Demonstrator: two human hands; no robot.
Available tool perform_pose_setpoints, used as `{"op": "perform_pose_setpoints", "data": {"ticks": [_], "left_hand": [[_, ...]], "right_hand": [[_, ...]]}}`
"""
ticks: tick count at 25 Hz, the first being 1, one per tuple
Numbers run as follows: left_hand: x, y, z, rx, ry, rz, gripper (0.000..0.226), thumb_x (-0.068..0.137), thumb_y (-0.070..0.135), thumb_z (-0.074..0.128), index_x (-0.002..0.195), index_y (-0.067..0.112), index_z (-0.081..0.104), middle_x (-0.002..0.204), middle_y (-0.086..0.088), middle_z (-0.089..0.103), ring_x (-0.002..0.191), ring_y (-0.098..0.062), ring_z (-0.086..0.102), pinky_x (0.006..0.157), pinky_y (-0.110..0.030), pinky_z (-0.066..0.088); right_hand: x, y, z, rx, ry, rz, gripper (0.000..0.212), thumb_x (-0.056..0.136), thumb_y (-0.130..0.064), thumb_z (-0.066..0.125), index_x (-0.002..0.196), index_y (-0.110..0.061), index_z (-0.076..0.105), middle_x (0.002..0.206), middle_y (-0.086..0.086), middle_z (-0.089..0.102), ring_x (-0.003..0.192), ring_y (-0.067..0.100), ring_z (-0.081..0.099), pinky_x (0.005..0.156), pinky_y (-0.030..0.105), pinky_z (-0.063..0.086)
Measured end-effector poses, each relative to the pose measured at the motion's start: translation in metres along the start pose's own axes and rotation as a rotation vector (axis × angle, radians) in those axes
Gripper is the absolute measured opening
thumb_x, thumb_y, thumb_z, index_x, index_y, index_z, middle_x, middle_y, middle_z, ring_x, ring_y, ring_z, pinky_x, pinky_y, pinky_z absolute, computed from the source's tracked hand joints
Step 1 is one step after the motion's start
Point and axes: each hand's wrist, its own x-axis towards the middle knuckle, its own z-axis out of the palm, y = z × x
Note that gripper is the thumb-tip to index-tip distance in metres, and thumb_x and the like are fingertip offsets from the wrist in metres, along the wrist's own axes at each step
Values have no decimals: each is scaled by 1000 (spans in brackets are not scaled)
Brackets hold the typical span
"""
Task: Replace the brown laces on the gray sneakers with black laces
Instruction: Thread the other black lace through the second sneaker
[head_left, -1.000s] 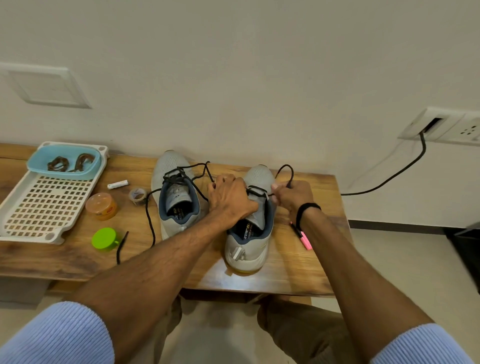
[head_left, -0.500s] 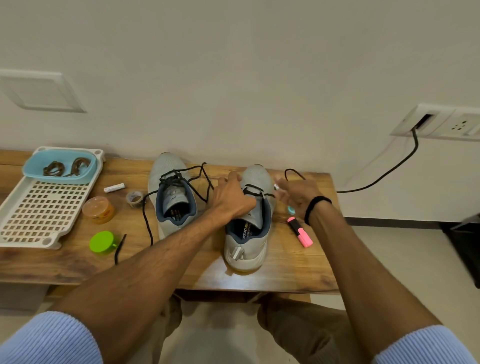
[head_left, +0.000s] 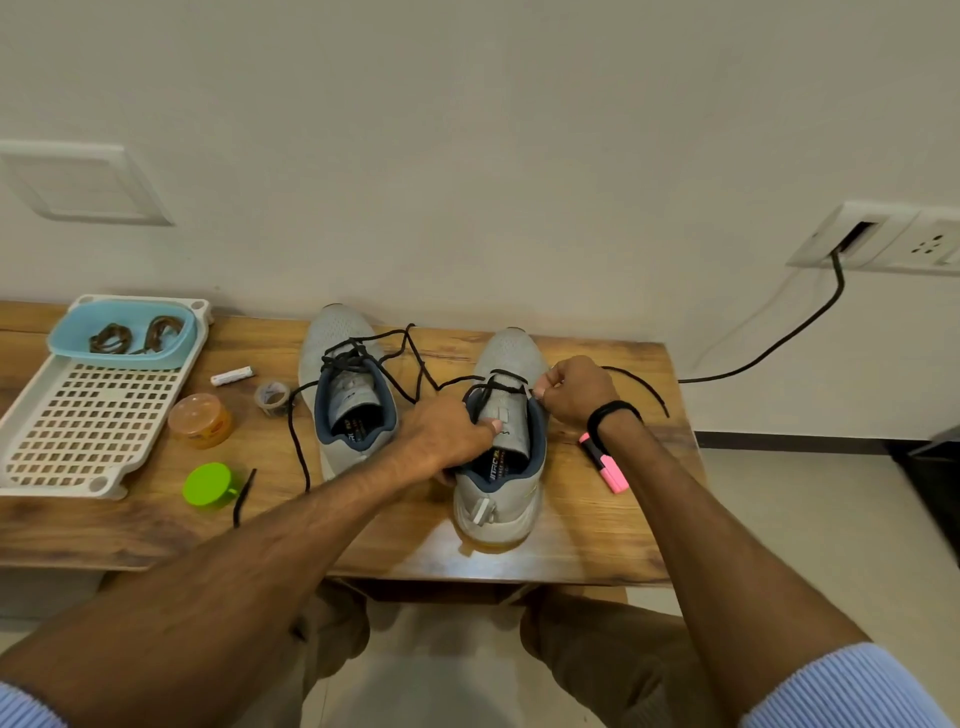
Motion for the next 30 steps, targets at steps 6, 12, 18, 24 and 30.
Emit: {"op": "perform_pose_setpoints", "data": {"ticks": [6,12,18,24,30], "left_hand": [[-6,-2,8,4,163,43,35,92,42,63,103,9,55,84,-4,62,78,-23,63,61,-30,45],[-17,8,0,307,519,236,41,101,50,40,113,11,47,97,-9,65,86,-29,66,59,-35,40],[-5,5,4,108,358,379,67,89,39,69,143,22,34,115,-12,51,96,-26,58,75,-37,52],[3,-4,5,195,247,162,14,94,19,56,82,13,52,84,-7,57,83,-27,61,66,-32,44],[-1,0,0,187,218,122,30,89,19,62,67,16,42,81,-6,52,76,-23,52,68,-30,46]], "right_hand": [[0,-5,3,-149,126,-28,17,91,-16,57,83,-5,65,87,11,69,87,30,63,73,32,47],[1,-6,7,-173,108,-40,16,91,-15,57,97,-6,68,99,11,70,96,31,63,78,34,48],[-2,-6,4,-144,53,-12,20,93,-14,53,75,-8,58,77,7,61,81,28,57,66,31,41],[-2,-2,3,-205,83,35,19,96,-21,53,88,-6,62,97,15,67,95,34,62,68,32,40],[-6,29,-31,-137,459,338,15,97,-8,49,110,-5,55,107,18,61,100,30,58,87,27,49]]}}
